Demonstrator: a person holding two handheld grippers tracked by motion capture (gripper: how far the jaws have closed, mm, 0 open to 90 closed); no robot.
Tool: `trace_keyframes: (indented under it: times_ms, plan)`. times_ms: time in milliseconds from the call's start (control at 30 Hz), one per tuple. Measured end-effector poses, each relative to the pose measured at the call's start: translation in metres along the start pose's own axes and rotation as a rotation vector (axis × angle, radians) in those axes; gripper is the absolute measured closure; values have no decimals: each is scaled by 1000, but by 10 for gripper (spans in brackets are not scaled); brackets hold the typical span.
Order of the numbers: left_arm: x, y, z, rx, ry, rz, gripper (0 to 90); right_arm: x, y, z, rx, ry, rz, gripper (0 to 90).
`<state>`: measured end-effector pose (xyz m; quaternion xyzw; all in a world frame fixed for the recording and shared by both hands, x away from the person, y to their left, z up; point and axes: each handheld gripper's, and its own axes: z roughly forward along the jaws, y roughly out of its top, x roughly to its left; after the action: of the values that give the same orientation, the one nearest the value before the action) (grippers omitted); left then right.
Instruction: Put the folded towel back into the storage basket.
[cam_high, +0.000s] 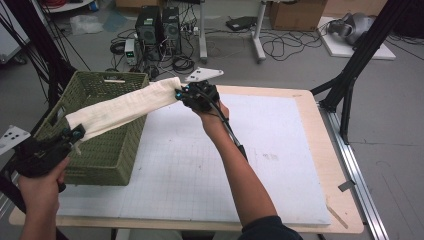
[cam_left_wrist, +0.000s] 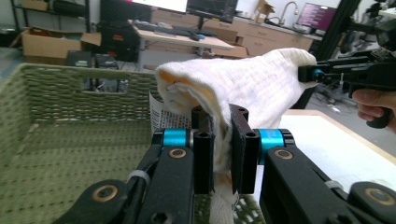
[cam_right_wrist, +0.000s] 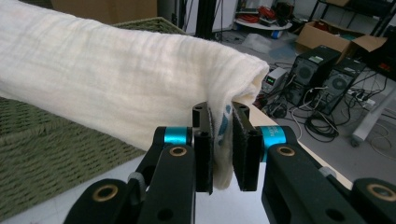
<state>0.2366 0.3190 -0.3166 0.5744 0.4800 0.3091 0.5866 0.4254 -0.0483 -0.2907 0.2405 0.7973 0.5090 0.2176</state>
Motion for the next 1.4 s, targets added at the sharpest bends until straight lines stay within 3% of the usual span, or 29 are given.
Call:
trace_keyframes:
  times_ms: [500,900,1400]
  plan:
    - [28,-1,-23,-13,94,-26,811,20,25,57,0,50,-34,811]
    - [43,-4,-42,-32,155,-49,811,36,43,87,-11,89,-54,811]
    - [59,-4,-49,-49,203,-59,810,48,57,128,20,99,-68,810]
